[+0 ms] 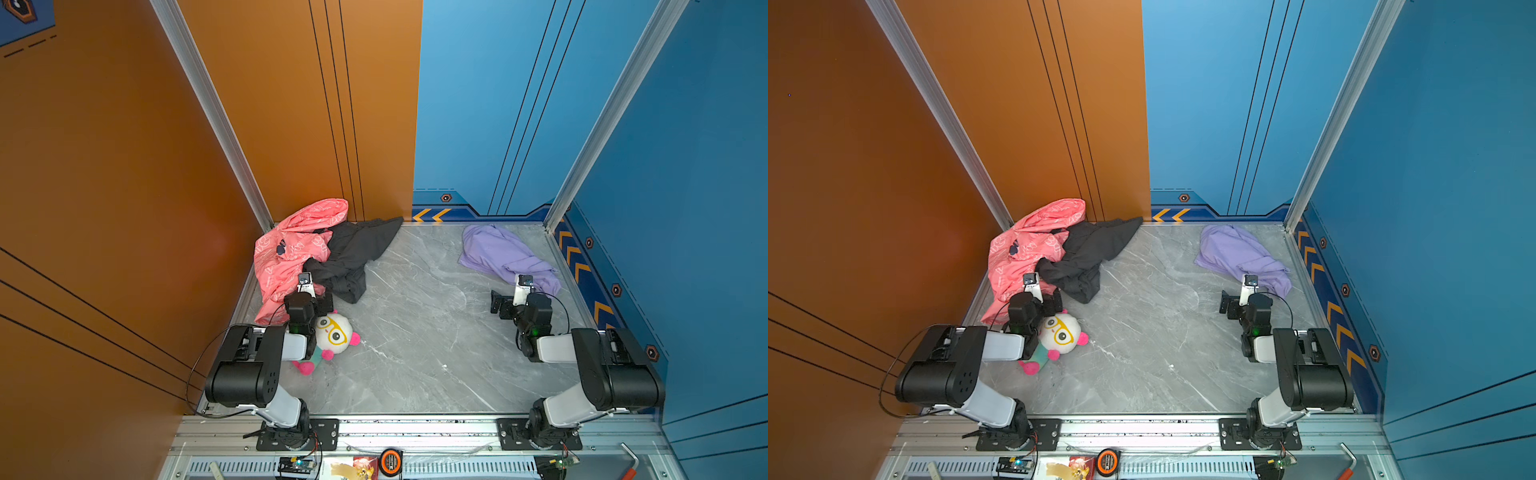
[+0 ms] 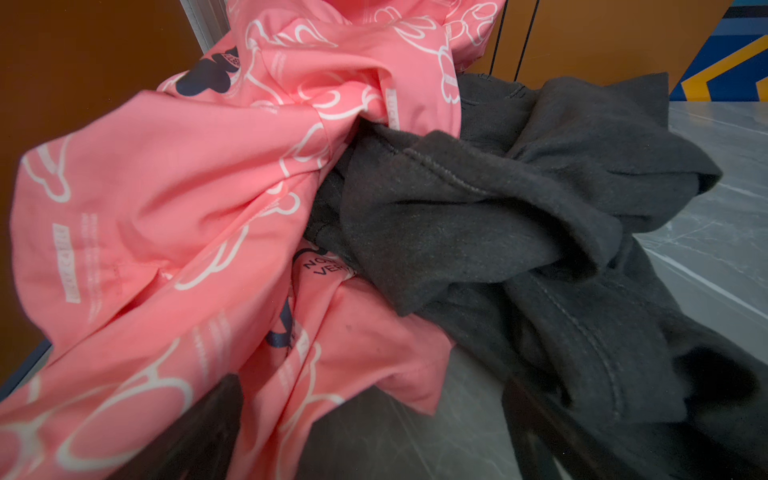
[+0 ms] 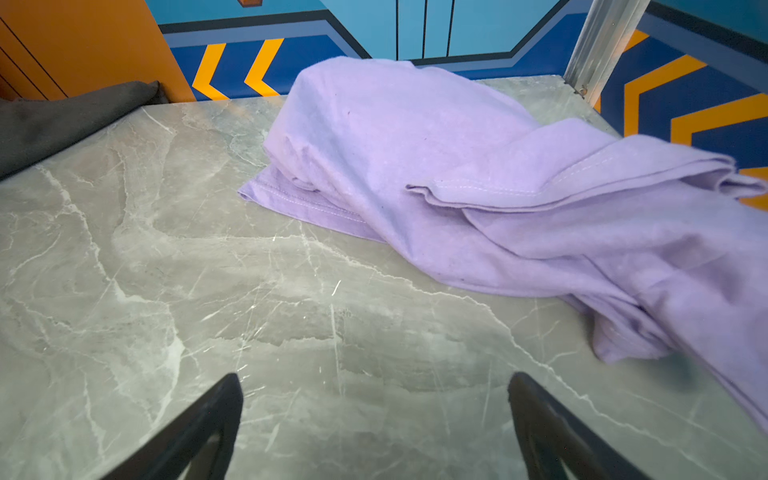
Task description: Pick out a specific cloth from the pile
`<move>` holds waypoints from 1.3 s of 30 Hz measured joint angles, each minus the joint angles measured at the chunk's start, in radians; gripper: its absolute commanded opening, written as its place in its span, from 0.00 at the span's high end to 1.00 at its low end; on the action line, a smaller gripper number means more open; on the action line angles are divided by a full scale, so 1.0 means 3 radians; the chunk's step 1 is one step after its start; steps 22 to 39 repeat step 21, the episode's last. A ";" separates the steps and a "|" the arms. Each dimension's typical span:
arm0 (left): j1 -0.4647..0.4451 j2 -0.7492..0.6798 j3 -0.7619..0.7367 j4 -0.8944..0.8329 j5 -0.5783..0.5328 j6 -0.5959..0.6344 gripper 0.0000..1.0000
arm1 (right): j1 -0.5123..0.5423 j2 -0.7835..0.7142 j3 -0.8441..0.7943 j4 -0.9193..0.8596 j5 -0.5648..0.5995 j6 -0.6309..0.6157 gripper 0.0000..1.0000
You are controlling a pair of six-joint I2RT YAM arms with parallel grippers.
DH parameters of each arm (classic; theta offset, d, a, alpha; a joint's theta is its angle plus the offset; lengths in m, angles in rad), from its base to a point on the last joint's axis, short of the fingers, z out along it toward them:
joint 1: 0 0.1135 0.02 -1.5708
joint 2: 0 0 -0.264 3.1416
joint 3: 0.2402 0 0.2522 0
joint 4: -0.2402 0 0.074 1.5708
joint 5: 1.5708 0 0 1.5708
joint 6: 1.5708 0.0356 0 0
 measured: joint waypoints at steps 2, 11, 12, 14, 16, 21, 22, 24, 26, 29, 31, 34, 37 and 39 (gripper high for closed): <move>0.0000 0.0000 0.0000 0.0034 0.0000 0.0000 0.02 | -0.0001 0.0000 0.0027 0.0025 -0.0008 0.0000 0.00; -0.0006 0.0000 0.0000 0.0083 0.0000 0.0003 0.02 | 0.0003 0.0001 0.0037 0.0047 -0.0005 -0.0001 0.00; -0.0009 0.0000 0.0000 0.0084 0.0000 0.0004 0.02 | 0.0005 0.0001 0.0037 0.0047 -0.0003 -0.0001 0.00; -0.0010 0.0000 0.0000 0.0083 0.0004 0.0015 0.02 | 0.0010 0.0001 0.0037 0.0047 -0.0003 -0.0003 0.00; -0.0010 0.0000 0.0000 0.0083 0.0018 0.0027 0.02 | 0.0011 0.0001 0.0037 0.0047 -0.0004 -0.0004 0.00; -0.0010 0.0000 0.0000 0.0079 0.0023 0.0031 0.02 | 0.0010 0.0001 0.0039 0.0046 -0.0003 -0.0013 0.00; -0.0010 0.0000 0.0000 0.0079 0.0023 0.0031 0.02 | 0.0010 0.0001 0.0039 0.0046 -0.0003 -0.0013 0.00; -0.0010 0.0000 0.0000 0.0079 0.0023 0.0031 0.02 | 0.0010 0.0001 0.0039 0.0046 -0.0003 -0.0013 0.00; -0.0010 0.0000 0.0000 0.0079 0.0023 0.0031 0.02 | 0.0010 0.0001 0.0039 0.0046 -0.0003 -0.0013 0.00; -0.0010 0.0000 0.0000 0.0079 0.0023 0.0031 0.02 | 0.0010 0.0001 0.0039 0.0046 -0.0003 -0.0013 0.00; -0.0010 0.0000 0.0000 0.0079 0.0023 0.0031 0.02 | 0.0010 0.0001 0.0039 0.0046 -0.0003 -0.0013 0.00; -0.0010 0.0000 0.0000 0.0079 0.0023 0.0031 0.02 | 0.0010 0.0001 0.0039 0.0046 -0.0003 -0.0013 0.00; -0.0010 0.0000 0.0000 0.0079 0.0023 0.0031 0.02 | 0.0010 0.0001 0.0039 0.0046 -0.0003 -0.0013 0.00; -0.0010 0.0000 0.0000 0.0079 0.0023 0.0031 0.02 | 0.0010 0.0001 0.0039 0.0046 -0.0003 -0.0013 0.00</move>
